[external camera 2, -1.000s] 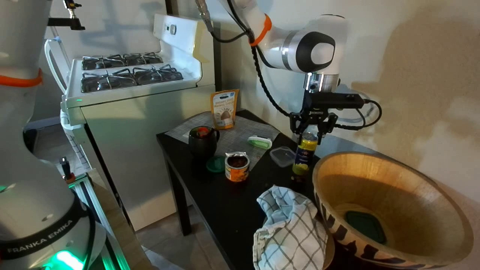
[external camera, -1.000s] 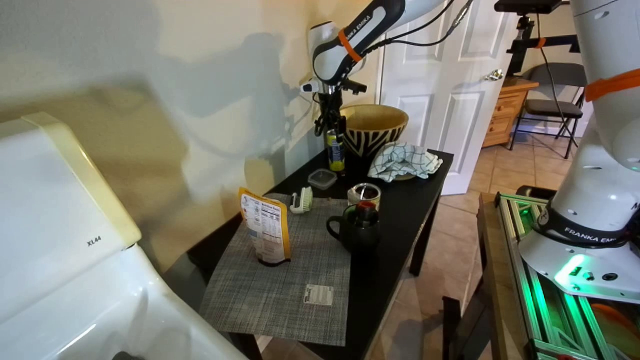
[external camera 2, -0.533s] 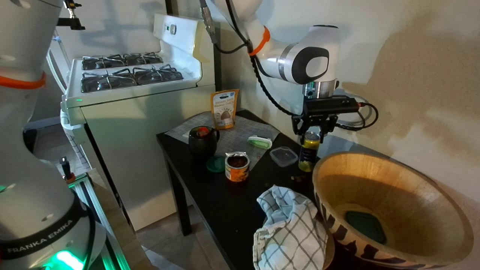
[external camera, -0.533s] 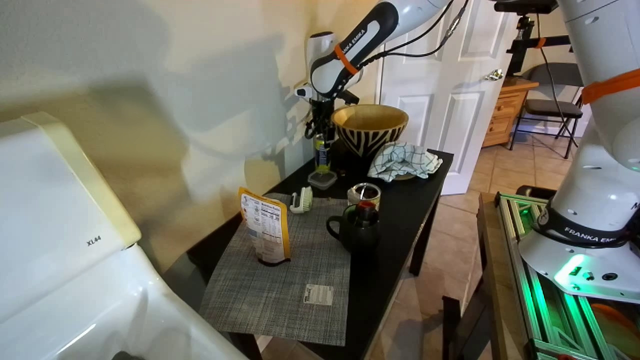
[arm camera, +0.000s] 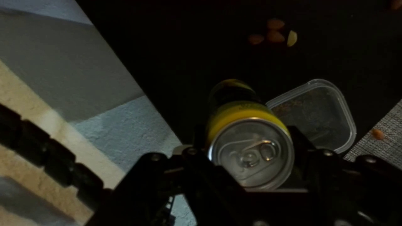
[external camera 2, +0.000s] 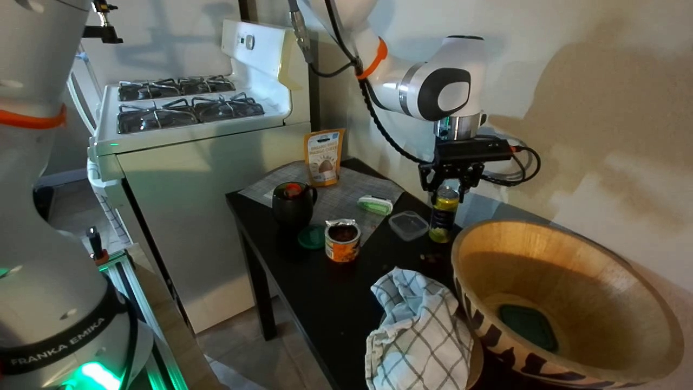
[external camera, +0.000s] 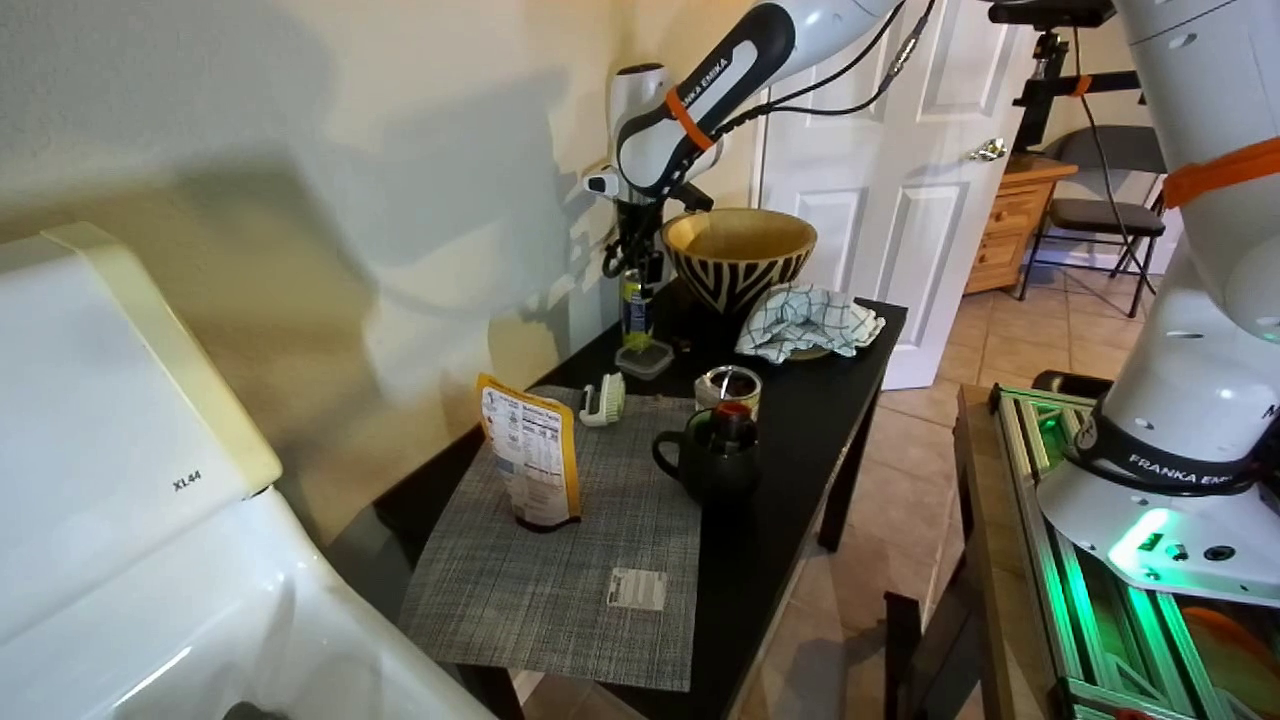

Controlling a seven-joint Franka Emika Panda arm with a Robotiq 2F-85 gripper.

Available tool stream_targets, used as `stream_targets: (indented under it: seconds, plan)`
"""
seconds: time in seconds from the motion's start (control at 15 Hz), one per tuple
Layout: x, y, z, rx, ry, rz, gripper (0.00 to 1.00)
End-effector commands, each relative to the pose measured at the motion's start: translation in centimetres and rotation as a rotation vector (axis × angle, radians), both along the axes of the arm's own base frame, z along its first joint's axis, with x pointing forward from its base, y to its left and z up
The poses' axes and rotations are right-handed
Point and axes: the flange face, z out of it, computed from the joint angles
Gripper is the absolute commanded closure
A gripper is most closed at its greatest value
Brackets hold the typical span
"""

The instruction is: Remove the yellow can from the bowl and put it on the table.

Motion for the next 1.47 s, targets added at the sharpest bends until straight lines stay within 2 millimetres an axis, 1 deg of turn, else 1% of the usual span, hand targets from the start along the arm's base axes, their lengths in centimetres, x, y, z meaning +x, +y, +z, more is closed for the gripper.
stream_targets:
  seconds: [0.0,0.07,0.13,0.2,0.27,0.47,0.67,0.8,1.07,1.27,1.33,1.4]
  plan:
    - [0.3,0.1,-0.8,0.028,0.009,-0.028,0.62]
    - [0.3,0.1,-0.8,0.031,0.011,-0.031,0.12]
    - [0.3,0.1,-0.8,0.029,0.013,-0.036,0.11]
    - [0.3,0.2,-0.9,0.029,0.016,-0.039,0.04]
    - [-0.1,0.2,-0.5,0.027,0.013,-0.039,0.01]
    - [-1.4,0.2,1.0,0.012,-0.003,-0.064,0.00]
    - [-3.8,0.0,2.8,0.008,0.003,-0.102,0.00]
    - [-6.9,-0.6,4.0,0.019,0.034,-0.168,0.00]
    - [-13.1,-1.7,5.8,0.136,-0.031,-0.348,0.00]
    - [-18.4,-2.8,6.4,0.220,-0.072,-0.485,0.00]
    - [-20.1,-2.8,6.4,0.249,-0.084,-0.530,0.00]
    - [-16.0,-3.5,6.1,0.199,-0.046,-0.455,0.00]
